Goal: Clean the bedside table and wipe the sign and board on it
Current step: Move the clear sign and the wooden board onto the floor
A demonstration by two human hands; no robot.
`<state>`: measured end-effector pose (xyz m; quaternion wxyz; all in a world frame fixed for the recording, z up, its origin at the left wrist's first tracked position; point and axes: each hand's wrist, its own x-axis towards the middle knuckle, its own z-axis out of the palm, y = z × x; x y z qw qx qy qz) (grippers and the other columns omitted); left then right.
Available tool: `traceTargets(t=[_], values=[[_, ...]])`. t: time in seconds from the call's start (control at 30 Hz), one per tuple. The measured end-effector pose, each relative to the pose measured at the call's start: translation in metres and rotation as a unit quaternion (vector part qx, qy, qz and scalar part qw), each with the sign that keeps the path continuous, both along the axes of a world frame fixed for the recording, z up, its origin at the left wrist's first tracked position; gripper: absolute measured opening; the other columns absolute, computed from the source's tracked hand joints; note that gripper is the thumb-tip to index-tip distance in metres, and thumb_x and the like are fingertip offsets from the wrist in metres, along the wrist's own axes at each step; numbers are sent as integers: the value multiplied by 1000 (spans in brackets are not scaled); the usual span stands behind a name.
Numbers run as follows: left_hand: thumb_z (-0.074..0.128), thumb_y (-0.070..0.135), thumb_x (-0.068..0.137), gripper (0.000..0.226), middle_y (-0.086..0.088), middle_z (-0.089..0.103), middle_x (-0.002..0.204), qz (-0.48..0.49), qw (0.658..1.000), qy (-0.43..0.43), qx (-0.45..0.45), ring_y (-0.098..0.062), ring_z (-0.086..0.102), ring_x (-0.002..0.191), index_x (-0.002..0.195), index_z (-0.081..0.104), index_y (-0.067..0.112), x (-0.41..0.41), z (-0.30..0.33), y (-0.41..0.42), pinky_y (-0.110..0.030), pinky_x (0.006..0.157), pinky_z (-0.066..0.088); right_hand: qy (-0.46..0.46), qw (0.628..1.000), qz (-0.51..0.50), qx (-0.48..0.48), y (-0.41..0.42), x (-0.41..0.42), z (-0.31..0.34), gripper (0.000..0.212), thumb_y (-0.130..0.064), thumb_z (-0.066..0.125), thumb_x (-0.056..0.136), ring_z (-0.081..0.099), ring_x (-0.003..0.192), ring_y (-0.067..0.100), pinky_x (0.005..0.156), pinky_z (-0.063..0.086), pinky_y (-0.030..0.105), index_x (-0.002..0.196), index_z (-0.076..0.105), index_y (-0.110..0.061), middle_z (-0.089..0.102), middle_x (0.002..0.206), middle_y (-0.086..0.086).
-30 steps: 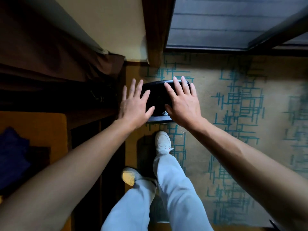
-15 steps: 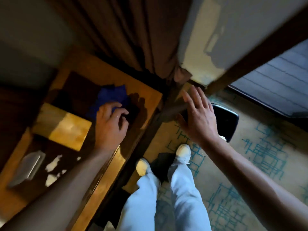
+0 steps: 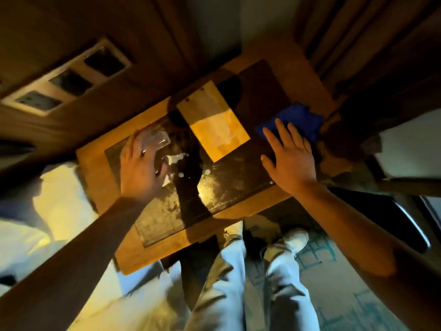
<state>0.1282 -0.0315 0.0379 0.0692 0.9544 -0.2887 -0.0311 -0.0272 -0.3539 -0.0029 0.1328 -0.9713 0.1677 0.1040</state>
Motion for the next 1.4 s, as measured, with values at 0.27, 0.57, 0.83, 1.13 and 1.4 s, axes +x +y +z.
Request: traceTargets(t=[0.27,0.57,0.83,1.13,1.4], values=[[54,54,95,73,-16,20,165,36,995,18,86,-39,8,153,154,31,16,54,-23,74,-55,119,17,95,994,24,-43,29,99,-35,66,-48,46,98,30,140,39,105,33,52,156,25,-23,15,165,8],[59,42,97,50,-20,47,146,5,995,39,88,-45,33,140,141,52,19,85,-39,95,-55,109,31,125,991,-2,-49,34,126,-40,44,-39,48,99,43,122,39,87,43,44,135,51,-16,43,143,14],[55,26,100,31,-20,63,105,-11,993,32,117,-41,50,96,123,69,12,100,-42,85,-44,80,42,91,992,-73,48,44,137,-48,51,-22,72,88,54,122,38,93,52,47,131,52,-4,55,133,22],[59,21,97,31,-18,66,103,-52,990,29,126,-39,52,94,124,68,11,106,-37,82,-45,75,43,140,978,-113,102,41,142,-54,34,-17,64,92,61,115,36,89,56,46,124,57,-7,59,129,18],[59,19,95,29,-19,64,100,-45,990,26,130,-39,50,92,121,68,8,105,-36,80,-45,72,41,119,984,-91,93,45,130,-53,30,-12,52,96,57,118,32,88,50,40,124,60,-18,52,136,13]])
